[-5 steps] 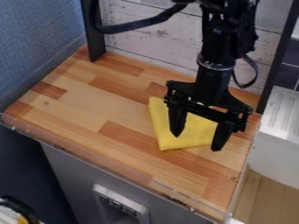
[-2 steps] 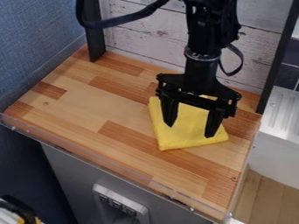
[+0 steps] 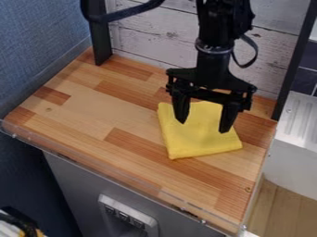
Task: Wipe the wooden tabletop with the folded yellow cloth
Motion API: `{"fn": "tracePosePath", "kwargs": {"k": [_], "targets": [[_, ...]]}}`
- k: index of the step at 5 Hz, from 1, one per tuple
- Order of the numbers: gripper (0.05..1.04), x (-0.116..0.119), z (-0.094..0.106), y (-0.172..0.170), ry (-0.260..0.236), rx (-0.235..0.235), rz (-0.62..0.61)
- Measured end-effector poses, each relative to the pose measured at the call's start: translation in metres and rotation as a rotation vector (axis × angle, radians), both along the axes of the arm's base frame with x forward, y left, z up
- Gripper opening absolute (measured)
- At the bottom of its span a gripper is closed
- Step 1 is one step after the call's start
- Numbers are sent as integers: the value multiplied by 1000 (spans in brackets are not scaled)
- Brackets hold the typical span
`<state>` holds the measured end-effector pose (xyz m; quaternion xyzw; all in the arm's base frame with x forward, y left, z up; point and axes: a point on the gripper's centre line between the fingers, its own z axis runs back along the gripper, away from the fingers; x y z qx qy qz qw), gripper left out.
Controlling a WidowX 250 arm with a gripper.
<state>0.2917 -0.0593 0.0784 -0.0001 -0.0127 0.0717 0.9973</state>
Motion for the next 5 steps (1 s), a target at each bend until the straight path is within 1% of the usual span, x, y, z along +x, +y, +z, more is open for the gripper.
{"fn": "tracePosePath", "kwargs": {"k": [1,2,3,4,5], "targets": [[997,4,4,2,-8,0,18],[948,9,8,7,-19,-1,29],[671,10,2,8,1,2,30],[376,16,-8,9,17,2,35],[156,19,-20,10,32,2,37]]}}
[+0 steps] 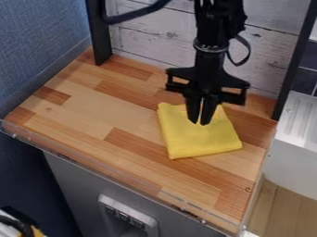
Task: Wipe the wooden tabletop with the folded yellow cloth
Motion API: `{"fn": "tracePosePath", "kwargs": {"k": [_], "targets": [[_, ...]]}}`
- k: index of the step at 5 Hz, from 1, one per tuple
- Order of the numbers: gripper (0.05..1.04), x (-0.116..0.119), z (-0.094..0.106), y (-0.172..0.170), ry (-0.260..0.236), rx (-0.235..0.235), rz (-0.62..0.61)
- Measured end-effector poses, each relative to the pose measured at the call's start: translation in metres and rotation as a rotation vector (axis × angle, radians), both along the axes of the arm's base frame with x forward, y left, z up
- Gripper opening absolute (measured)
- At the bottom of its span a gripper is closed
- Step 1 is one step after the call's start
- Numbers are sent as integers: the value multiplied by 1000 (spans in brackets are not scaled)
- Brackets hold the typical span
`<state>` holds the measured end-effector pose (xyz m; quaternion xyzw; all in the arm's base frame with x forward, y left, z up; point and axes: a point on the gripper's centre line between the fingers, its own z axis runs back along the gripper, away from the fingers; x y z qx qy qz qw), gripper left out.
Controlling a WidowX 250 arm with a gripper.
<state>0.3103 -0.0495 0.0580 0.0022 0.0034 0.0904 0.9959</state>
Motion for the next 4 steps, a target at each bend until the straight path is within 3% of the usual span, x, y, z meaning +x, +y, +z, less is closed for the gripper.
{"fn": "tracePosePath", "kwargs": {"k": [1,3,4], "targets": [[73,6,-13,-1,14,2,5],[67,16,-35,-3,20,2,4],[67,19,-41,-9,-7,-3,-1]]}}
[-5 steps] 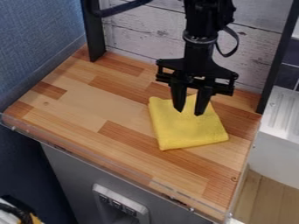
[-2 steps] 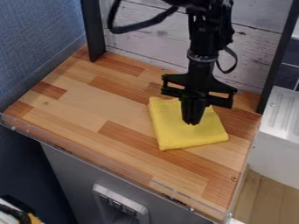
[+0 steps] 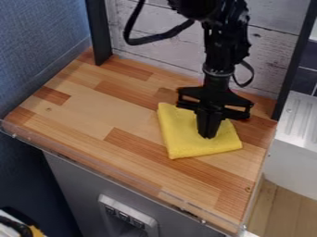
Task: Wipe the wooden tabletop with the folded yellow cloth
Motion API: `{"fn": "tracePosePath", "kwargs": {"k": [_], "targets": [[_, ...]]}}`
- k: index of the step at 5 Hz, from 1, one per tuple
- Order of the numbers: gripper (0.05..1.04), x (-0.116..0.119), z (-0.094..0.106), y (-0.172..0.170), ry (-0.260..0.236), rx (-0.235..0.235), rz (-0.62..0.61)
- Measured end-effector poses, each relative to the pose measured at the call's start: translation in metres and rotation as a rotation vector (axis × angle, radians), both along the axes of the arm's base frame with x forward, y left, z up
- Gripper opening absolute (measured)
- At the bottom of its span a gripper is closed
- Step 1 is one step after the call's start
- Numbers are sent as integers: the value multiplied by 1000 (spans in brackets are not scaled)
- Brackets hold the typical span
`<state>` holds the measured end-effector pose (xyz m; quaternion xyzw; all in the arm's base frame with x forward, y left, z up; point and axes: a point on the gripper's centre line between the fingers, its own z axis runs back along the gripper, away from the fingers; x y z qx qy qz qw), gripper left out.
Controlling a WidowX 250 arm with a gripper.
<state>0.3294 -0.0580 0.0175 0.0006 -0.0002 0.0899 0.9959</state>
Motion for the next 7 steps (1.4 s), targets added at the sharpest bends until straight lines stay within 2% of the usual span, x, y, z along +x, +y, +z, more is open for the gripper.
{"fn": "tracePosePath", "kwargs": {"k": [1,2,3,4,5,7], "targets": [[95,0,-6,-1,-3,-1,2],[255,-5,-5,-1,25,-1,-19],[499,-6,8,11,43,-1,-48],[798,1,28,45,26,-12,-63],[994,8,42,75,17,-18,-91],[997,25,80,133,-32,-11,-140]]}}
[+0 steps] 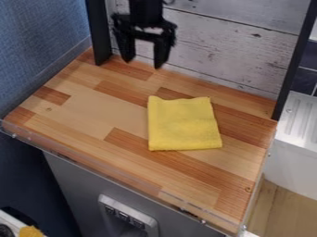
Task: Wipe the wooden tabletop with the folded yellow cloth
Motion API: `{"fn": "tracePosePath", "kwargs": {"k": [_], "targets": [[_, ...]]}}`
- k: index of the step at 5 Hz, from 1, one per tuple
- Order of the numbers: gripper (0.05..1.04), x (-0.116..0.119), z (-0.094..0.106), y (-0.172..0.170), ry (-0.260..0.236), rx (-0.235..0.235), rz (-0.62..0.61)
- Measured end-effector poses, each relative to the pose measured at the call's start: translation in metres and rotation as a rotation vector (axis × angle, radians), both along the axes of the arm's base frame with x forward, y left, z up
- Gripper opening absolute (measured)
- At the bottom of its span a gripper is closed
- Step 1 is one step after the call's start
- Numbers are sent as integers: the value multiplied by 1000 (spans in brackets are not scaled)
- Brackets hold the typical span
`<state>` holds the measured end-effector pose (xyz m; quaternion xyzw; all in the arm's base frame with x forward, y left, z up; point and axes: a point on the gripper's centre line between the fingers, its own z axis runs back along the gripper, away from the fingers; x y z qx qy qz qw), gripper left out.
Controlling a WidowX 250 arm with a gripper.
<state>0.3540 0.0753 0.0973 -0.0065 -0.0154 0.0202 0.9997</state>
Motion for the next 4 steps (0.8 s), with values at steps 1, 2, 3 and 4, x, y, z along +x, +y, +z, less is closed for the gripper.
{"fn": "tracePosePath", "kwargs": {"k": [1,2,3,4], "targets": [[998,6,14,24,-3,4,-14],[999,10,24,38,7,8,-29],[999,9,33,44,17,15,-43],[999,6,32,48,41,16,-57]]}}
